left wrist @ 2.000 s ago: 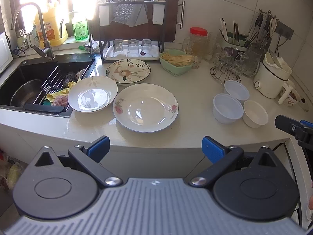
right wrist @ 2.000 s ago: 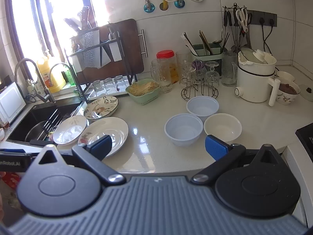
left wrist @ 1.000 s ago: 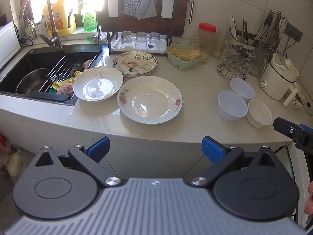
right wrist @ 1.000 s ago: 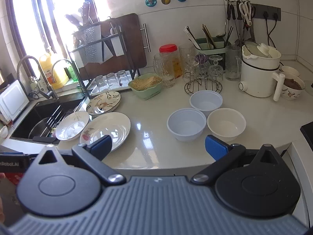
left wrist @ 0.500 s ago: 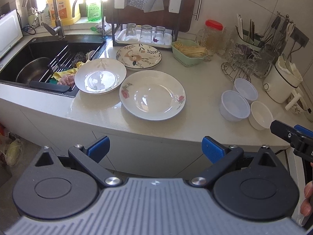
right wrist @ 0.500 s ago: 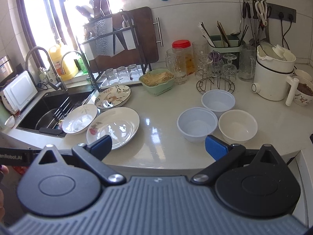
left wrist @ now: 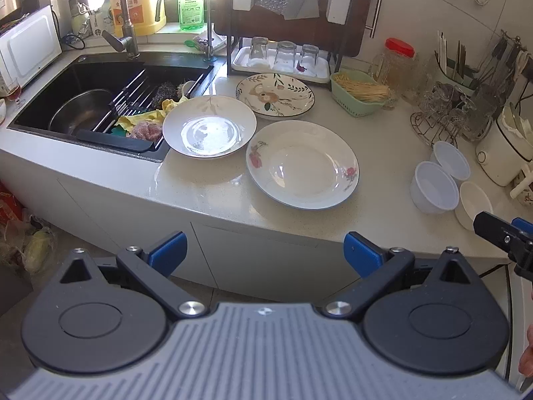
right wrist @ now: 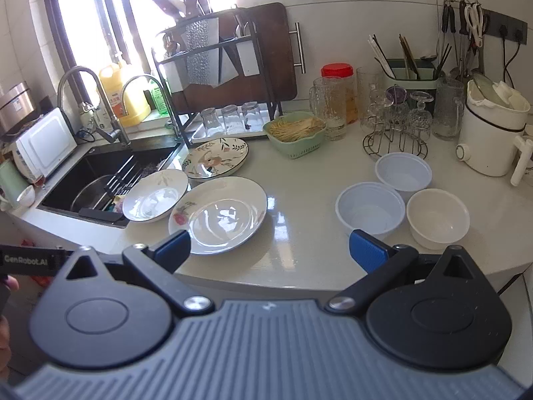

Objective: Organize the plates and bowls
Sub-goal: 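Move both grippers toward the rim of the white leaf-pattern plate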

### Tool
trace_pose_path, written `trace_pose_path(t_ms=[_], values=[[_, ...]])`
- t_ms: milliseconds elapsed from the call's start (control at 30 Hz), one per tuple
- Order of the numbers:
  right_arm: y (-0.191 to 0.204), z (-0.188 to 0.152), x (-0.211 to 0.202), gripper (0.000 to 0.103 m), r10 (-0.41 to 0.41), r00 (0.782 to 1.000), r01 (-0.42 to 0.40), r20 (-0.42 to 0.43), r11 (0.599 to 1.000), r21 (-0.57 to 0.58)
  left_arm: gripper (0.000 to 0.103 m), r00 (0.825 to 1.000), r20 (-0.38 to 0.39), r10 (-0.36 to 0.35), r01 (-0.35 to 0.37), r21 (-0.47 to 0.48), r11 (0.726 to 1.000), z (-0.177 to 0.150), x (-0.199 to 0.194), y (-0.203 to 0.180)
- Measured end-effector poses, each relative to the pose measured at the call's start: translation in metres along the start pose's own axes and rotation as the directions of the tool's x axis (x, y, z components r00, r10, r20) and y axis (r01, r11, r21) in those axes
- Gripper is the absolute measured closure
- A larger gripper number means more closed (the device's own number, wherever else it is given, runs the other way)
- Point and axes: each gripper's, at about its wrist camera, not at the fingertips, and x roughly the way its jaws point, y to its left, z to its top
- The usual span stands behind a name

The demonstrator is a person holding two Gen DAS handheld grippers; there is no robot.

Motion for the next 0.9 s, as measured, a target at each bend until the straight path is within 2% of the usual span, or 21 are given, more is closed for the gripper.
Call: trace_pose_path(t_ms=[167, 267, 367, 500, 700, 800, 900], values=[[0.015, -0.004, 0.012, 0.000, 0.012, 1.000, -0.011, -0.010, 0.998, 0.065, 0.001, 0.999, 0.001, -0.042, 0.042, 0.003, 0.999, 0.011, 0.015, 0.020], [0.027, -0.005, 0.026, 0.000, 0.019, 0.999, -0.015, -0.037, 0.994, 0.104, 0.001, 0.998, -0.007, -0.056, 0.056, 0.034, 0.998, 0.019, 0.025, 0.034], [0.047, -0.008, 0.035, 0.000, 0.019, 1.000, -0.017, -0.019, 0.994, 0.105, 0.001, 0.998, 0.016, -0.065, 0.064, 0.075, 0.995, 0.023, 0.032, 0.056], [0.071, -0.008, 0.047, 0.000, 0.012, 1.000, -0.010, -0.009, 0.992, 0.124, 0.001, 0.997, -0.025, -0.079, 0.081, 0.104, 0.991, 0.023, 0.049, 0.087], [0.105, -0.010, 0.064, 0.000, -0.021, 1.000, 0.020, 0.001, 0.992, 0.124, 0.001, 0.997, -0.057, -0.044, 0.052, 0.153, 0.987, 0.021, 0.073, 0.126], [0.119, -0.013, 0.075, 0.000, -0.018, 1.000, 0.018, -0.001, 0.991, 0.133, 0.001, 0.997, -0.059, -0.044, 0.053, 0.156, 0.986, 0.028, 0.083, 0.142], [0.136, -0.014, 0.087, 0.000, -0.061, 0.998, 0.062, -0.010, 0.991, 0.121, 0.001, 0.997, -0.056, -0.050, 0.058, 0.155, 0.986, 0.040, 0.091, 0.156]])
